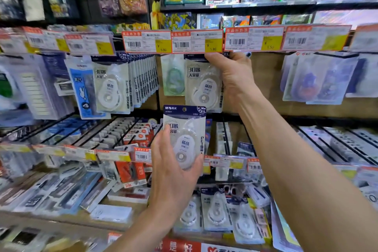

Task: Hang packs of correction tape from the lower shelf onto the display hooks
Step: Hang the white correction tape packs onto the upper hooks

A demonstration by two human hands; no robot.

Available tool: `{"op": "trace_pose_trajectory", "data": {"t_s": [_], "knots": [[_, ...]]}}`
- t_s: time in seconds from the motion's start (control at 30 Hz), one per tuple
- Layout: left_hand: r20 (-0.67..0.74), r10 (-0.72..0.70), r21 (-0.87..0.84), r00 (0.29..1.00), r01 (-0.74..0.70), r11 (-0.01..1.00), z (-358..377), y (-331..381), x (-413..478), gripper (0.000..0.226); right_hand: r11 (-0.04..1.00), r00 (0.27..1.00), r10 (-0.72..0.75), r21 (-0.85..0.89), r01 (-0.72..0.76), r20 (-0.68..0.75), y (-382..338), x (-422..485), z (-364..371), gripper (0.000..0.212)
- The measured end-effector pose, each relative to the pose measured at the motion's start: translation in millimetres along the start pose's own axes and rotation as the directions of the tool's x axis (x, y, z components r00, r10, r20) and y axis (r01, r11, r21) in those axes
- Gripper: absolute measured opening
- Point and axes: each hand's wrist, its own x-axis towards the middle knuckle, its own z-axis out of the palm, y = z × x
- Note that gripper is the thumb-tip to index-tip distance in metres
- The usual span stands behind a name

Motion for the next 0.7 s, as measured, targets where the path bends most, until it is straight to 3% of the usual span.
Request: {"op": "trace_pose_trajectory", "data": {"t_s": [0.13,0.7], "knots": [[0.017,0.012,0.000,1.000,-0.012,1.000,2,-1,-3,0.099,0.999,0.999,0.004,0.042,-0.006,0.045,4,-1,4,0.011],[-0.008,0.028,-0.028,1.000,-0.028,0.999,3,-8,-5,0.096,0.996,0.999,-0.010,-0.091,0.014,0.049,1,-4,21,0.012]]}}
